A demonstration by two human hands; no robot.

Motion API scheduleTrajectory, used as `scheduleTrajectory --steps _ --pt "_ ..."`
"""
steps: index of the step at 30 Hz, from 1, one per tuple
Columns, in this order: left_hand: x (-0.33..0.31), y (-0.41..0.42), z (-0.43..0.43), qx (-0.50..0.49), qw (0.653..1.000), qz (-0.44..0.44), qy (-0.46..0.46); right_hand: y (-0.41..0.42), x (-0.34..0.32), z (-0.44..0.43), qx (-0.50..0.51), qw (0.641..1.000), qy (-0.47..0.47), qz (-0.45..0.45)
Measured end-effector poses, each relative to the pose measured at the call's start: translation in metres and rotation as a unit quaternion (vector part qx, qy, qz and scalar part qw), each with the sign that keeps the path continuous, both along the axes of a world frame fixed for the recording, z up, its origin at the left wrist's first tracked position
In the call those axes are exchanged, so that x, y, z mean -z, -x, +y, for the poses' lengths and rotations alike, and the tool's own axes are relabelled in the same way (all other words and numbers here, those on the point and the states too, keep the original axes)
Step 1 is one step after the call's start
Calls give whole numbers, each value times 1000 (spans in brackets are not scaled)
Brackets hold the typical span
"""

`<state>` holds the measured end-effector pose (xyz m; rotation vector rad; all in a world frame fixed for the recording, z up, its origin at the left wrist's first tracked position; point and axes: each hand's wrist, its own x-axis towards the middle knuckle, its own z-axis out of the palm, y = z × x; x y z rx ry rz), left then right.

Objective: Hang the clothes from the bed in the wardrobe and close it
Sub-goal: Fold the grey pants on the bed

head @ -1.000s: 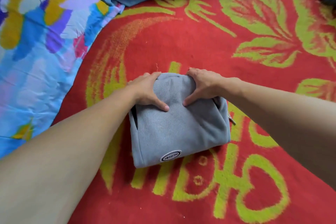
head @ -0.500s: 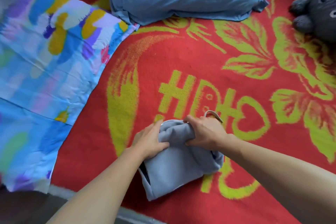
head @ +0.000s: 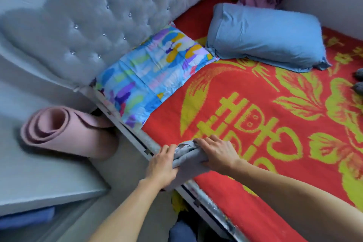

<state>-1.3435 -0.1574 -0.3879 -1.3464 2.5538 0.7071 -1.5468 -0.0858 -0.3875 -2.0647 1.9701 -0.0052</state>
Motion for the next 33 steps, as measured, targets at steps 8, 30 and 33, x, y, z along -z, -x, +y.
scheduleTrajectory --steps 8,30,33 --pt "-69 -196 61 -216 974 24 63 -185 -72 -33 -213 977 15 -8" --pt "-82 -749 192 -468 881 -10 62 -779 -78 -8 -455 890 -4 19" --pt "-68 -788 187 -484 874 -21 38 -825 -61 -20 -472 881 -19 -1"
